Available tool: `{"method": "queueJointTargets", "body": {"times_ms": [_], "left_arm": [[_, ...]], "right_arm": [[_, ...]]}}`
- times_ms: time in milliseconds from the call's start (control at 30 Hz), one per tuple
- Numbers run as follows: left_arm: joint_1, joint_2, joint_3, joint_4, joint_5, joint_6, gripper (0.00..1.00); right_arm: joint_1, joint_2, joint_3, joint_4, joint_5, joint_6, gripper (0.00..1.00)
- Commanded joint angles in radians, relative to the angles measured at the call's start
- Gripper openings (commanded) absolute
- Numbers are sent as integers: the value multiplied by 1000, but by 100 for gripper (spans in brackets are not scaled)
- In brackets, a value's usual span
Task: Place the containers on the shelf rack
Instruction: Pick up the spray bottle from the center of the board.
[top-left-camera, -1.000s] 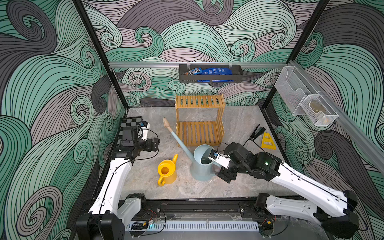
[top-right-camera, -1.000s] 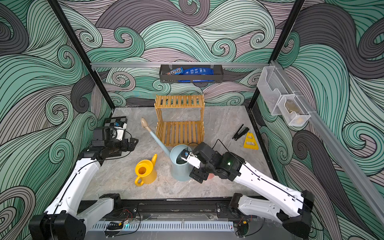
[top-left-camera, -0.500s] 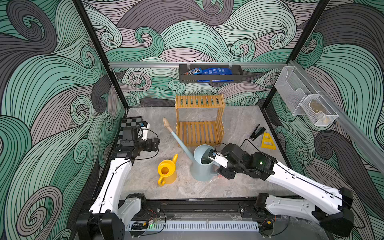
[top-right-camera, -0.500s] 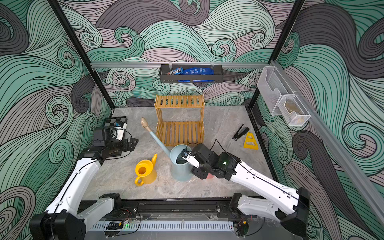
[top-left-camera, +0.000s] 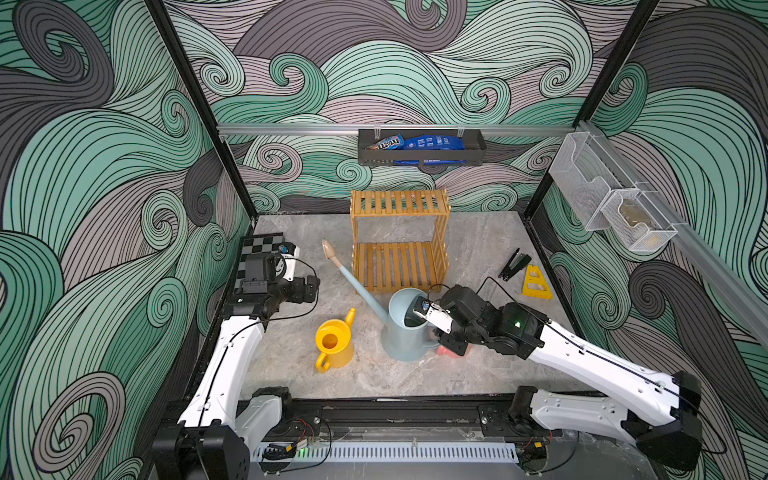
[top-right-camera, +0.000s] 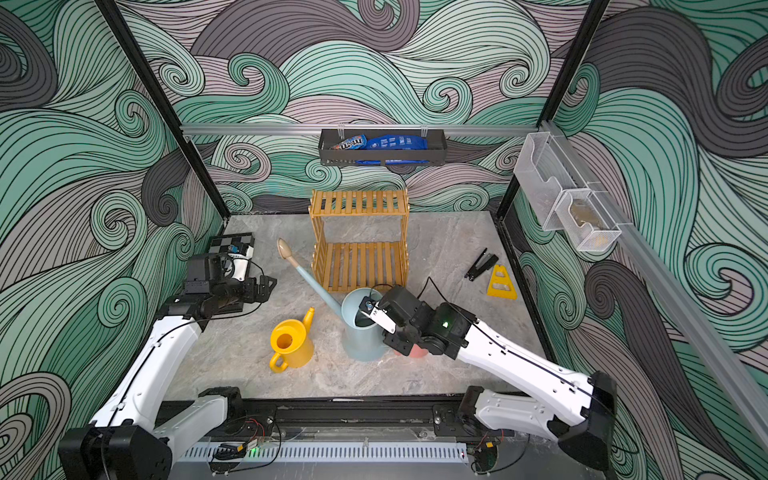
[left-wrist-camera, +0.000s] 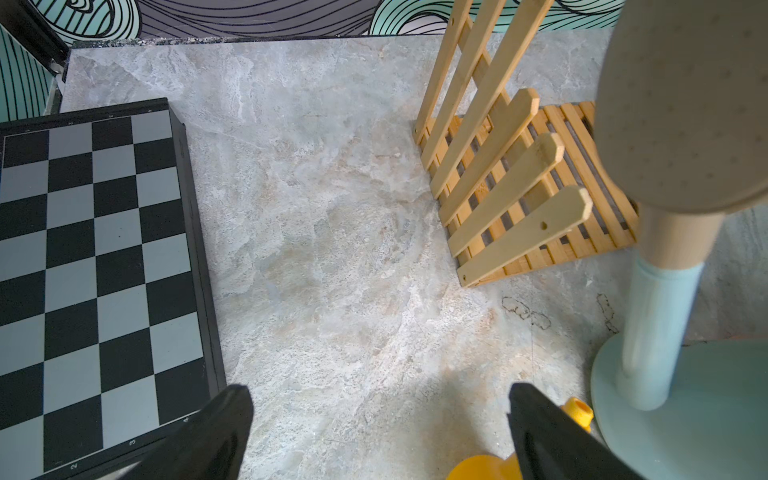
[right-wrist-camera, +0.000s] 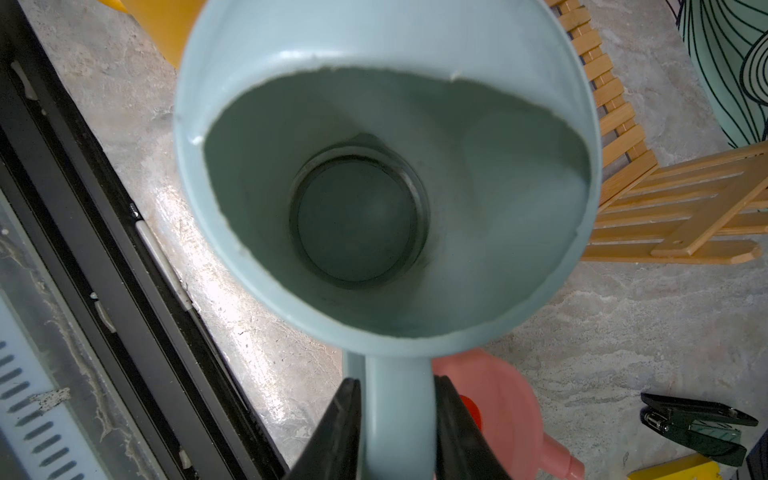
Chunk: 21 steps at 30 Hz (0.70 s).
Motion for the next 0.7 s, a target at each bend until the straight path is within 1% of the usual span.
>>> {"method": "queueJointTargets", "body": {"times_ms": [0,67,233,333,467,667], "left_arm": [[4,1,-1,13,18,5,99],[5,2,-1,13,18,3,99],[5,5,-1,17,18,3,99],[5,7,-3,21,18,3,99],[5,10,-4,22,18,1,99],[3,16,-4,30,21,-3,99]], "right_arm": [[-3,3,46,11,-26,20,29],[-3,7,65,8,-35,26,25],[-11,10,117,-13,-69,53,21],[-15,8,148,-28,-81,66,16],[-36,12,216,-66,-92,99,13],[-52,22,307,-124,-142,164,11]]}}
